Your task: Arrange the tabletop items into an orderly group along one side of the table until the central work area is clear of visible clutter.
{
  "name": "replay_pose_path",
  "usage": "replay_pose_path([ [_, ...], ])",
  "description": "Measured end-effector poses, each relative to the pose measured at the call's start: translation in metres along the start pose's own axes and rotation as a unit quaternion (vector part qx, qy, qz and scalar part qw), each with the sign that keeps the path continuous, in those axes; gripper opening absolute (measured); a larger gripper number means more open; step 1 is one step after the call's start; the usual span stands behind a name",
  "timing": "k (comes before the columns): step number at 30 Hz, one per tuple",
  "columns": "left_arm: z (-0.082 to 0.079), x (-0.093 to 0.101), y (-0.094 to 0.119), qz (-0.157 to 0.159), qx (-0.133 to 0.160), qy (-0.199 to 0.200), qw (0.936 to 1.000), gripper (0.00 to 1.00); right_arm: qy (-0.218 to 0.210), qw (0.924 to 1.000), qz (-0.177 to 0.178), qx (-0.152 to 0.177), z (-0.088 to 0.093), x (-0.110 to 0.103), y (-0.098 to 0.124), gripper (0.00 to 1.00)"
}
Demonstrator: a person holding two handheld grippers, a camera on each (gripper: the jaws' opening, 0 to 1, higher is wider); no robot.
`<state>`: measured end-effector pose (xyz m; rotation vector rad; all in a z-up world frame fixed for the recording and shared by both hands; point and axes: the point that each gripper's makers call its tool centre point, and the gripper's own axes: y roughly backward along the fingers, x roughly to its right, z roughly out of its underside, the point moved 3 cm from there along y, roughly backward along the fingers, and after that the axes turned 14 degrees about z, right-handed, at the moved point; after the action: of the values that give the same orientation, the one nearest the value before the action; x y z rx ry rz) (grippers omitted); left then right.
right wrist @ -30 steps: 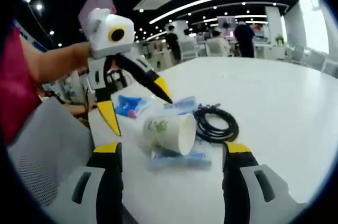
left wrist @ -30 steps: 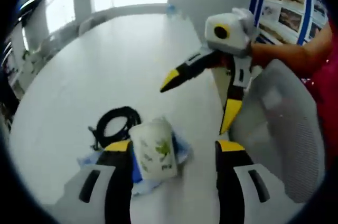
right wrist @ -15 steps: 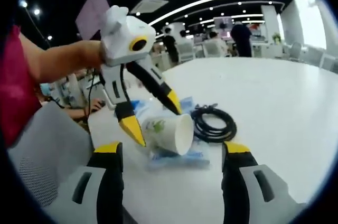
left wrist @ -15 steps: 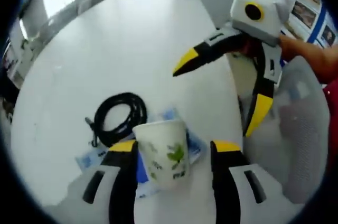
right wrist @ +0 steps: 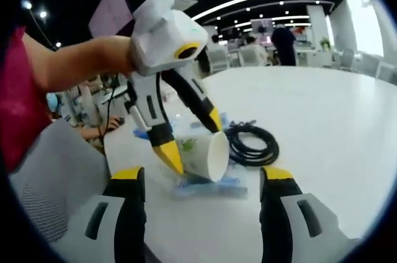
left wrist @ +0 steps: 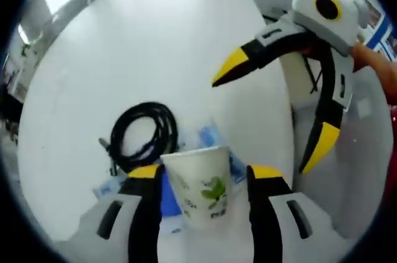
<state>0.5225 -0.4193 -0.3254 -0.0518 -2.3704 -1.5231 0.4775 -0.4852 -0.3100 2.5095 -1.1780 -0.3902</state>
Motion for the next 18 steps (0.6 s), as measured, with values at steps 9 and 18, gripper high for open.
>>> replay_pose_path([
  [9,0.004,-0.005,-0.010,0.003,-0.013,0.025,0.9996,0.50,-0.002,1.0000,-0.001,-0.005,0.004,0.000,-0.001,0.74],
  [18,0.008,-0.008,-0.015,0.005,-0.014,0.040,0.9991,0.44,-0.003,1.0000,-0.003,-0.008,0.006,0.000,-0.002,0.73],
])
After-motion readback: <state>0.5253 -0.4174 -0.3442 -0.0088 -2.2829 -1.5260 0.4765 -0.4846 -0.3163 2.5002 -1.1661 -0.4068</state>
